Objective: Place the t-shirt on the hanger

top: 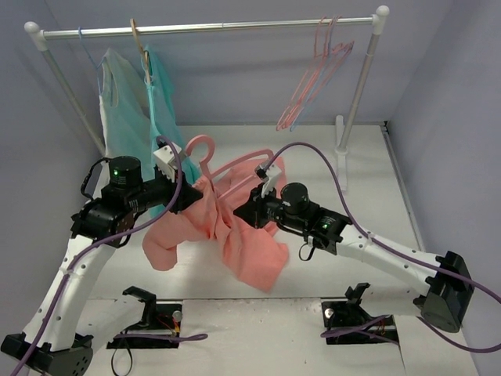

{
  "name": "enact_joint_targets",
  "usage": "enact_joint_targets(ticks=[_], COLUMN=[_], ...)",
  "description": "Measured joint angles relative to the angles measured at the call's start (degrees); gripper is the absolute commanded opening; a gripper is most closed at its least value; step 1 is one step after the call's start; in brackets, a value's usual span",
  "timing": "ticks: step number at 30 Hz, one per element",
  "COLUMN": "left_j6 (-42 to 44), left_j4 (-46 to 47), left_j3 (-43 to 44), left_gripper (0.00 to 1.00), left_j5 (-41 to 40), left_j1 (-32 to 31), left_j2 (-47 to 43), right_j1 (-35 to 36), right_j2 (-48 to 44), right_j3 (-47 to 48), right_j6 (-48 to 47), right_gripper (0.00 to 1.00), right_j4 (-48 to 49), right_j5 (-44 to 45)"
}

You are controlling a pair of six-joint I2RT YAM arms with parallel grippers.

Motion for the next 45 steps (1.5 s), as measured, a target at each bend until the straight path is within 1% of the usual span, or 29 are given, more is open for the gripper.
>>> enact_joint_targets(ticks=[3,5,7,9,10,12,13,16,19,22,29,32,33,35,36,39,45], left_j6=[-0.2,-0.5,-0.9,-1.3,-1.4,-1.6,-1.7,-1.8,-1.9,-2.2,-2.7,-2.8,-2.8,-2.8,-2.8,-2.9,-2.6], left_j4=[0.2,0.6,0.9,1.2,1.4,1.5,1.5,1.8,1.9,2.3,2.6,2.9,3.0,3.0,3.1,3.1,2.6], left_j3=[0.0,0.0,0.0,0.0,0.0,0.0,0.0,0.0,0.0,0.0,0.0,0.0,0.0,0.0,0.0,0.0,0.0], left_gripper=[0.0,0.0,0.0,0.0,0.0,0.0,0.0,0.0,0.0,0.0,0.0,0.0,0.0,0.0,0.0,0.0,0.0], left_j5=[0.4,0.8,1.1,1.4,1.5,1.5,1.5,1.5,1.6,1.7,1.8,1.9,1.9,1.9,1.9,2.0,1.9], left_j1=[0.0,0.0,0.0,0.0,0.0,0.0,0.0,0.0,0.0,0.0,0.0,0.0,0.0,0.0,0.0,0.0,0.0], left_j2=[0.0,0.0,0.0,0.0,0.0,-0.1,-0.1,-0.2,-0.2,-0.1,-0.1,-0.1,0.0,0.0,0.0,0.0,-0.6], right_j1=[0.0,0.0,0.0,0.0,0.0,0.0,0.0,0.3,1.2,1.9,2.5,2.6,2.6,2.6,2.6,2.6,2.3], right_j2=[3.0,4.9,6.6,7.9,8.5,9.3,9.6,10.1,10.6,11.3,12.7,12.9,12.9,13.1,13.2,13.2,11.6], right_j3=[0.0,0.0,0.0,0.0,0.0,0.0,0.0,-0.2,-0.6,-0.9,-1.2,-1.3,-1.3,-1.3,-1.3,-1.3,-1.3], right_j6=[0.0,0.0,0.0,0.0,-0.1,0.1,0.2,0.6,1.1,1.4,1.4,1.4,1.4,1.2,1.2,0.5,-1.0], right_gripper=[0.0,0.04,0.14,0.18,0.24,0.29,0.34,0.43,0.48,0.51,0.54,0.48,0.38,0.26,0.16,0.01,0.0], right_j4=[0.5,1.0,1.6,2.6,3.1,3.7,4.2,5.5,6.9,7.2,7.0,6.8,6.7,6.4,6.2,5.3,1.8], right_j5=[0.0,-0.2,-0.3,-0.3,-0.5,-1.1,-1.5,-2.0,-2.1,-2.2,-2.2,-1.6,-1.2,-0.4,0.2,2.8,10.1])
